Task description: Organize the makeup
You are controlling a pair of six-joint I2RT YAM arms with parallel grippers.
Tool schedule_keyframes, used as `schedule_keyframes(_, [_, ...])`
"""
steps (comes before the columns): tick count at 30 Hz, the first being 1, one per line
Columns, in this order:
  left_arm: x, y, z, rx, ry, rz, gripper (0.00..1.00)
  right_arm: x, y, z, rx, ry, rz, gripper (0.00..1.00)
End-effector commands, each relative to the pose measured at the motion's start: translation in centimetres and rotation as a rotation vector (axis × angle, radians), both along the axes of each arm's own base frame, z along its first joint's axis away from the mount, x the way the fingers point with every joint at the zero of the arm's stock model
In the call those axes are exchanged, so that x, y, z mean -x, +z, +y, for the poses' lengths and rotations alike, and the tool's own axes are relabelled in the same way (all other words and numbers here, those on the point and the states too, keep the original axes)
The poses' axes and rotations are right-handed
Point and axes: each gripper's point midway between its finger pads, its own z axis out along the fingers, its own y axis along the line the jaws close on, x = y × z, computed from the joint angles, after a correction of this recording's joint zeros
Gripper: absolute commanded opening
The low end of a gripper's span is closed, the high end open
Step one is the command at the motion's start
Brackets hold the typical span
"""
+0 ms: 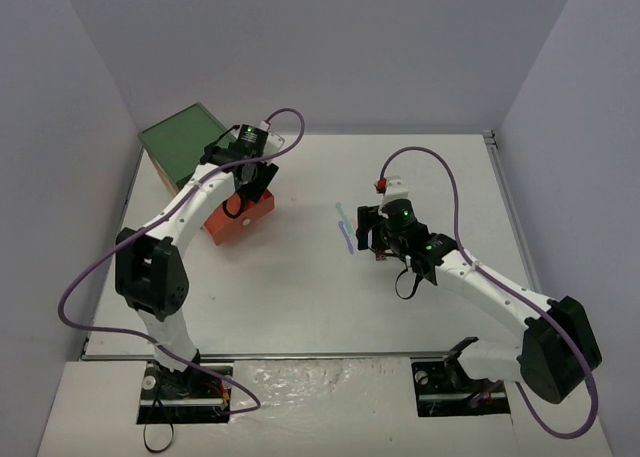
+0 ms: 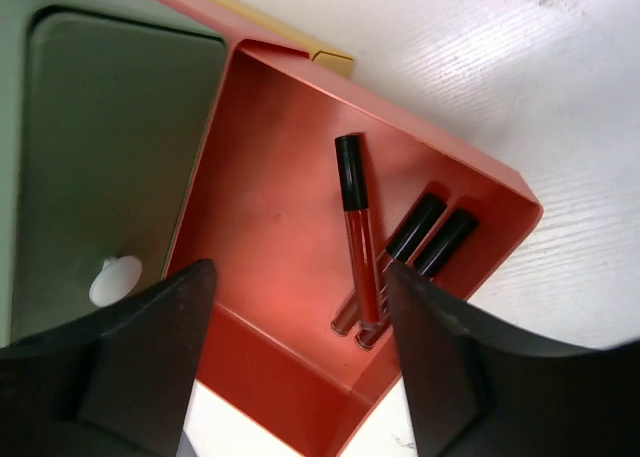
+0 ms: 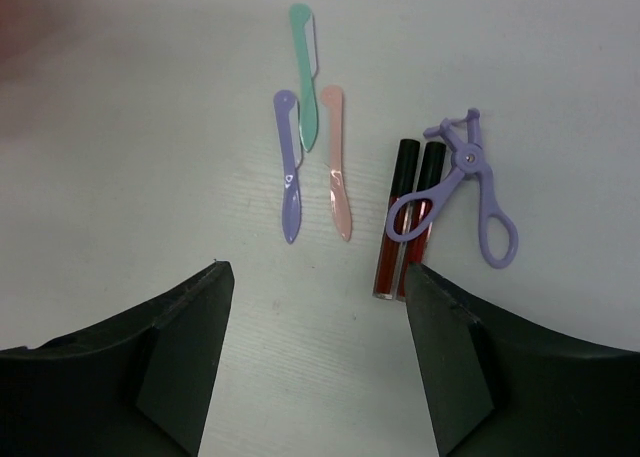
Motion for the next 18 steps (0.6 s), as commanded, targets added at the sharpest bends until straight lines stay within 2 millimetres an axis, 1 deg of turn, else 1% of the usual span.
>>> schedule_keyframes(1, [0.1, 8.0, 0.7, 0.091, 0.057, -0.225, 0.77, -0.9, -1.1, 0.0, -0.008, -0.027, 0.043, 0.6])
schedule_keyframes(5, [2.0, 11.0, 0.2, 0.232, 0.102, -0.292, 0.82, -1.2, -3.1, -0.3, 0.017, -0.05, 0.095, 0.5])
schedule_keyframes(8, [4.6, 13.8, -0.4, 0.374, 0.09, -0.358, 0.84, -1.6, -3.9, -0.6, 0.029, -0.069, 0.114, 0.45])
schedule_keyframes(10, [5.7, 15.1, -0.6, 0.452, 0.084, -0.411, 0.86, -1.7, -4.7, -0.7, 0.04, -0.074, 0.134, 0.42])
schedule_keyframes(11, [6.6, 15.8, -0.5, 0.482, 0.077, -0.438, 0.87, -1.7, -5.1, -0.8, 0.044, -0.078, 0.142, 0.4])
schedule_keyframes(13, [7.7, 16.0, -0.3, 0.512, 0.074, -0.461, 0.88, -1.8, -5.9, -0.9, 0.05, -0.086, 0.164, 0.38])
schedule_keyframes(15, [8.8, 15.3, 0.2, 0.513, 0.081, -0.461, 0.88, -1.9, -6.5, -0.9, 0.051, -0.088, 0.178, 0.36])
schedule_keyframes(18, [9.5, 14.4, 0.5, 0.516, 0.088, -0.457, 0.88, -1.9, -7.4, -0.9, 0.054, -0.092, 0.197, 0.34])
